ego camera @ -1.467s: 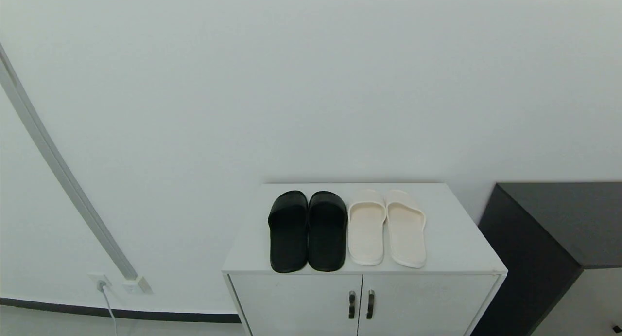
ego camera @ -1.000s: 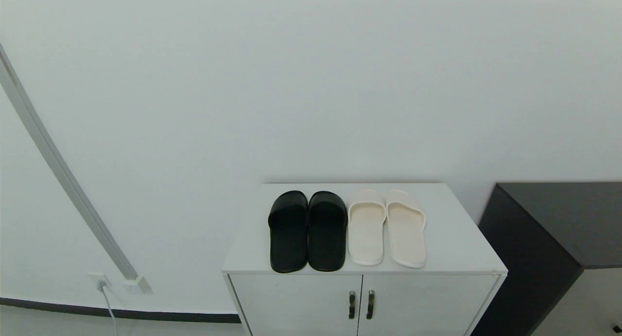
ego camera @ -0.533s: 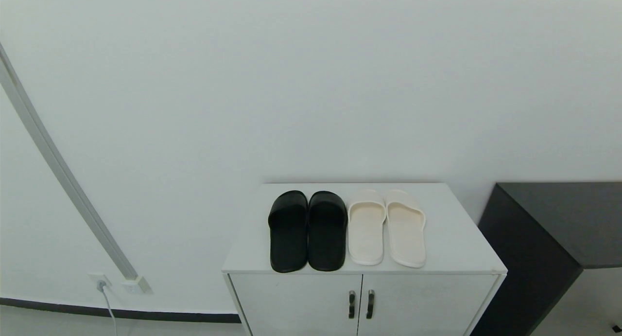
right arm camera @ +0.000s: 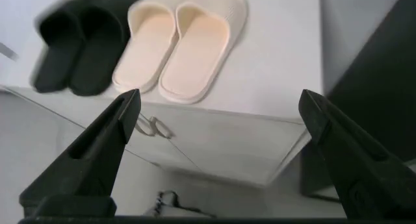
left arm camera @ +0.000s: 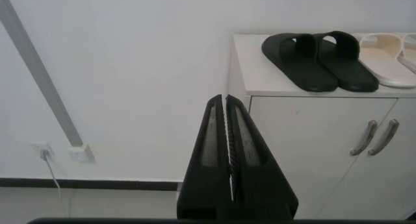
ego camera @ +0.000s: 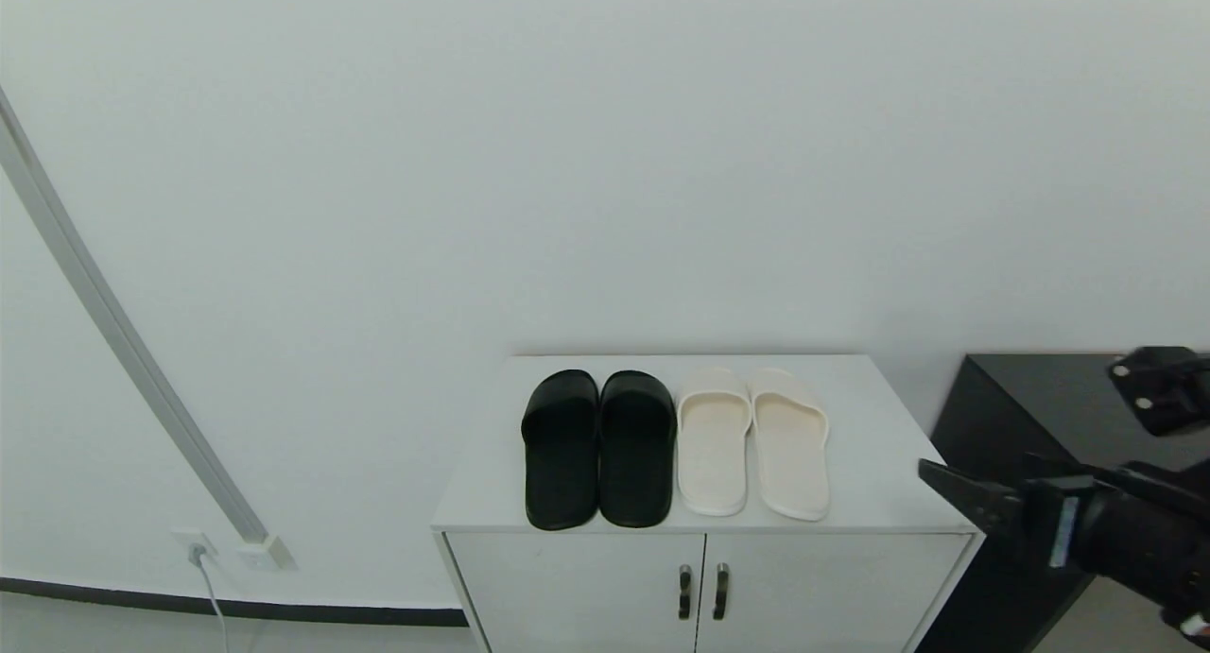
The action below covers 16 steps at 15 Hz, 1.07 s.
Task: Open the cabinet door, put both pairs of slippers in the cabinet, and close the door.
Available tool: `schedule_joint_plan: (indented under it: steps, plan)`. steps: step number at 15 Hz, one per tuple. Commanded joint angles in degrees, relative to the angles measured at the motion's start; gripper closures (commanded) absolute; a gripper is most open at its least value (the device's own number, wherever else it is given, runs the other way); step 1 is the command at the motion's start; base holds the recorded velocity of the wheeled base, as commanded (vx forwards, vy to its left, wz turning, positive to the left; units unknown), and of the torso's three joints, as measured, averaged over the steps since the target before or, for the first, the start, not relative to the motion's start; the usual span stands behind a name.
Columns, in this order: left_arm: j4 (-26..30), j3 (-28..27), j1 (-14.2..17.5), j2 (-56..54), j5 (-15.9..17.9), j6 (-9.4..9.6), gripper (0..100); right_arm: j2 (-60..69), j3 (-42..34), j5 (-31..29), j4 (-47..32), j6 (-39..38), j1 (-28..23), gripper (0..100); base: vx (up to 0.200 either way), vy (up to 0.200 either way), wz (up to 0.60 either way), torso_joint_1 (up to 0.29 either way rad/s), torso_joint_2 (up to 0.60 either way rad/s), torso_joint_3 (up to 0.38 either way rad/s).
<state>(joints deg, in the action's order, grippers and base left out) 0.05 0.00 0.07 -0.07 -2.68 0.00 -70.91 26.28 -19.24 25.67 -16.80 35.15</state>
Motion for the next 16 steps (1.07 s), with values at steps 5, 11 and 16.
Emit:
schedule_joint_plan:
  steps: [5,11,16]
  plan:
    - [0.0,0.0,0.0,0.1,0.0,-0.09,100,-30.7,20.9,-14.4,2.7,-5.5,9.4,0,0.000,0.000,0.00,0.000,0.00,0.000]
    - [0.0,0.0,0.0,0.1,0.0,-0.09,100,-46.2,29.8,-24.4,10.0,-5.1,9.3,0,0.000,0.000,0.00,0.000,0.00,0.000]
    - [0.0,0.0,0.0,0.1,0.0,-0.09,100,-52.2,35.8,-24.8,11.1,-4.5,7.8,0,0.000,0.000,0.00,0.000,0.00,0.000]
